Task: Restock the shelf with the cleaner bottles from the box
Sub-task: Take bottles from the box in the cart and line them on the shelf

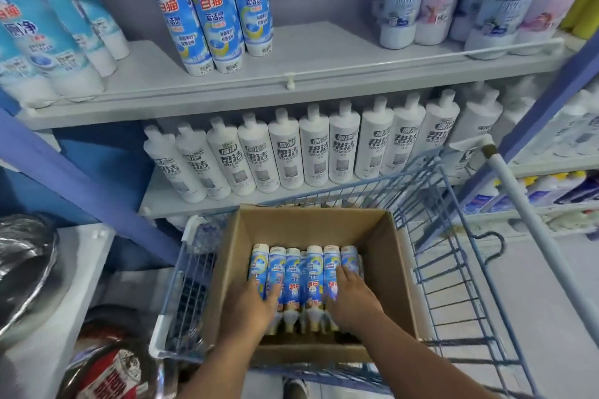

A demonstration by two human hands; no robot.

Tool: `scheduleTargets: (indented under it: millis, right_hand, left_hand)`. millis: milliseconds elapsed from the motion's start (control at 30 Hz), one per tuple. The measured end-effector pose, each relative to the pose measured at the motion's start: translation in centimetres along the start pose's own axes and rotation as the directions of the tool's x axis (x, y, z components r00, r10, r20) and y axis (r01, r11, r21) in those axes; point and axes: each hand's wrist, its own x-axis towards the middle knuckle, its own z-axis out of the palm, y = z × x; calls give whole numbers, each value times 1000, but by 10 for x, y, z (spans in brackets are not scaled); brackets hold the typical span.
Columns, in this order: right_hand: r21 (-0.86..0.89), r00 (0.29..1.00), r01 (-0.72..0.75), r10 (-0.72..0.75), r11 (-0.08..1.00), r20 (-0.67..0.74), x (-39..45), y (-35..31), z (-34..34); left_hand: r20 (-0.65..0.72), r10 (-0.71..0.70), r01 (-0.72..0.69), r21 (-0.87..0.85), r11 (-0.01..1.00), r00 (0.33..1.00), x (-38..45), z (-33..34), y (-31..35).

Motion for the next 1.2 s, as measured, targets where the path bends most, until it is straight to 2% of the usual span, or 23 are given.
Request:
scheduleTargets:
  millis: [133, 300, 367, 467, 567, 667, 767, 967, 1100, 1200]
  right_hand:
    - [45, 994, -69, 65, 997, 91, 22, -16, 27]
    - [176, 958, -152, 101, 973, 268, 63, -43, 72]
    - [263, 934, -235, 143, 936, 327, 80, -51, 89]
    - [401, 901, -348, 184, 847, 392, 103, -60, 109]
    - [466, 875, -420, 212, 778, 435, 122, -63, 126]
    - [547, 829, -530, 260, 647, 496, 138, -62, 140]
    - [642, 779, -625, 294, 445, 554, 151, -63, 153]
    - [734, 724, -675, 261, 75, 639, 162, -74, 168]
    - [723, 708, -691, 219, 19, 671, 164, -79, 173]
    - [736, 729, -673, 229, 70, 645, 161, -78, 172]
  left_hand:
    - [80, -114, 122, -103, 987, 990, 14, 12, -5]
    - [218, -332, 372, -176, 911, 918, 53, 39, -22]
    - [240, -421, 467, -186, 865, 875, 65, 49, -29]
    - [284, -525, 595, -313, 741, 803, 80, 64, -35]
    - [321, -599, 680, -347, 646, 733, 95, 77, -41]
    - [338, -635, 716, -404, 569, 695, 114, 98, -54]
    - [392, -639, 737, -496, 459, 662, 124, 113, -58]
    - [461, -629, 721, -650, 240, 626, 138, 135, -69]
    - [453, -636, 711, -666, 224, 625, 142, 136, -74]
    - [485, -629, 735, -644, 214, 608, 139, 131, -73]
